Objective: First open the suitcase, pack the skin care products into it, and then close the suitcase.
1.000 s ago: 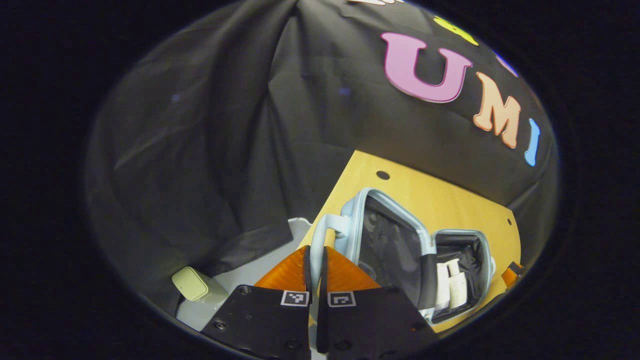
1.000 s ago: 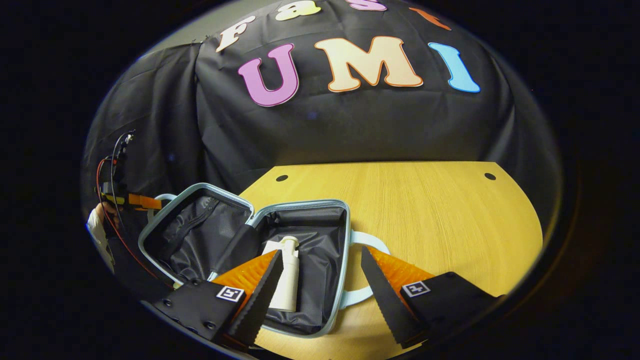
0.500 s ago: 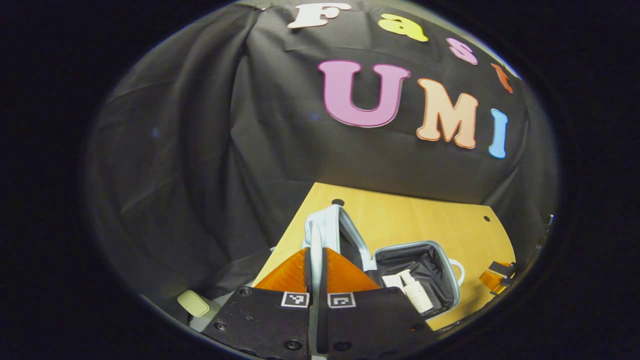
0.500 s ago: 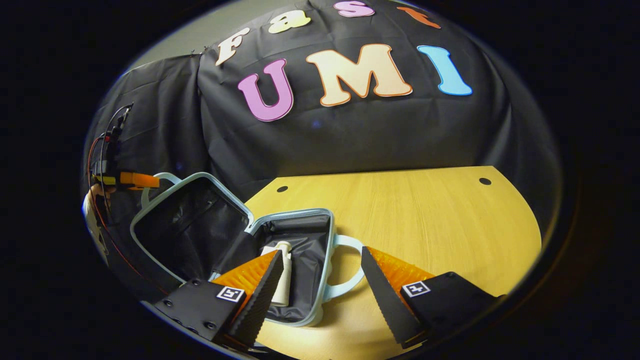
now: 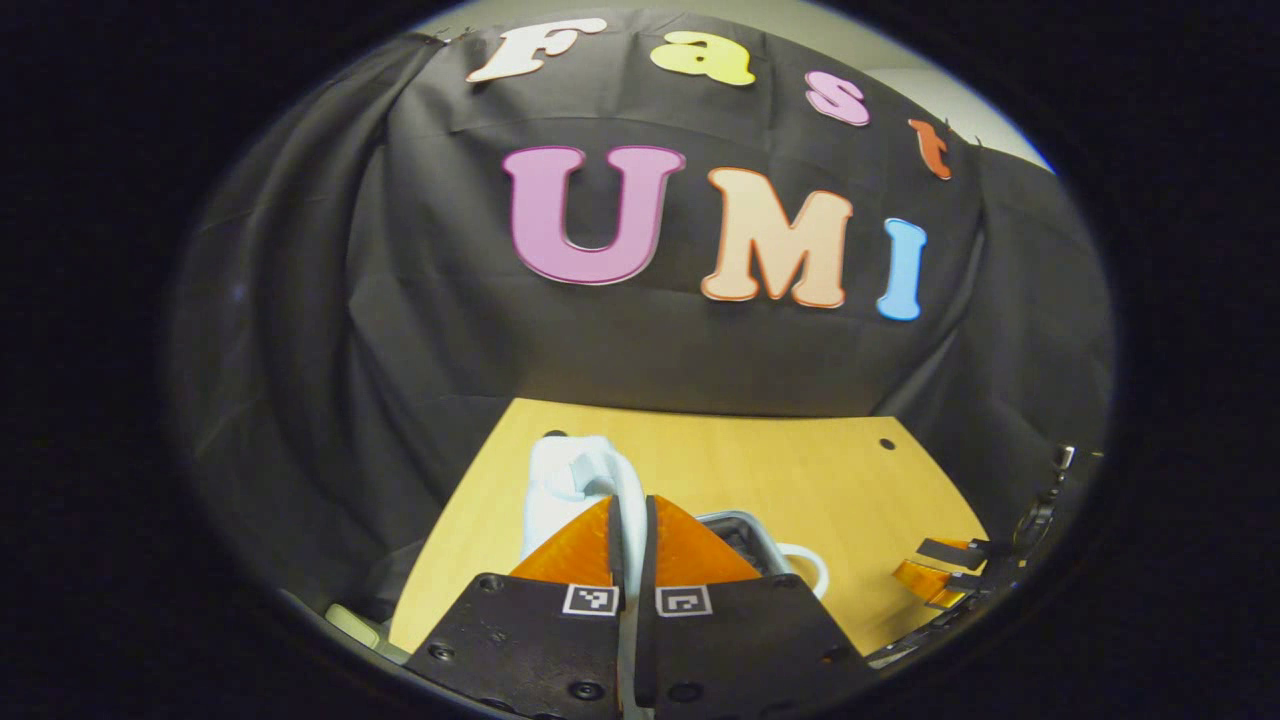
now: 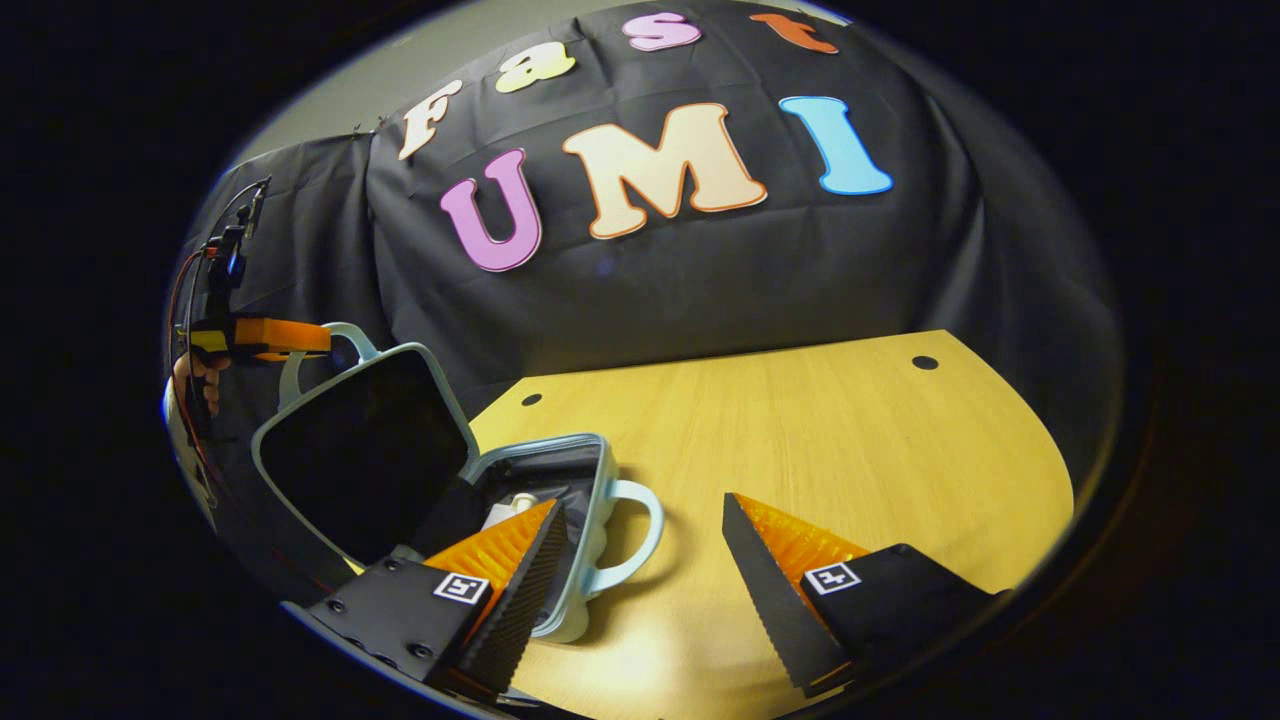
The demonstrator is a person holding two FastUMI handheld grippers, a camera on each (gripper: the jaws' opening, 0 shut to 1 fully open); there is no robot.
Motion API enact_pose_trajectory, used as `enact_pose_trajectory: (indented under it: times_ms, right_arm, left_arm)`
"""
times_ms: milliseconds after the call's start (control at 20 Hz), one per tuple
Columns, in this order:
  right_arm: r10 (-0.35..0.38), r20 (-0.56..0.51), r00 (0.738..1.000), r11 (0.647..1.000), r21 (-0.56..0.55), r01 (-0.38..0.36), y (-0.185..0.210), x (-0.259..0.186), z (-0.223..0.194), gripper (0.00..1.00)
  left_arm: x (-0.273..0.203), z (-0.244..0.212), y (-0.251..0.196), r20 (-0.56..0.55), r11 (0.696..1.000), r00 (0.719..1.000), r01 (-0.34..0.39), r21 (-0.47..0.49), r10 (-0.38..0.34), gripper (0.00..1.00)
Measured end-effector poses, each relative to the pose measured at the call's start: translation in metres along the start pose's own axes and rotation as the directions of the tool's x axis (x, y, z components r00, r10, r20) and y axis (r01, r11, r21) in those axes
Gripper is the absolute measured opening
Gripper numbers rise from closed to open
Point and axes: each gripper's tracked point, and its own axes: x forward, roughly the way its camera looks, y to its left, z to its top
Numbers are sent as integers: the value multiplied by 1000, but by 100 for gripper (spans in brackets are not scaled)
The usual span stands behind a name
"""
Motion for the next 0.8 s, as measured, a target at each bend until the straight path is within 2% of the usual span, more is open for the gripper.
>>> enact_pose_trajectory:
  times_ms: [300,800]
  right_arm:
    - [-45,25,999,999,8,45,-32,-14,10,98]
    - [-132,29,991,991,25,131,-91,-43,11,98]
  left_arm:
    - [27,-11,-69,-37,991,990,133,-9,-134,0]
    - [70,-73,-148,-181,969,952,248,-18,-247,0]
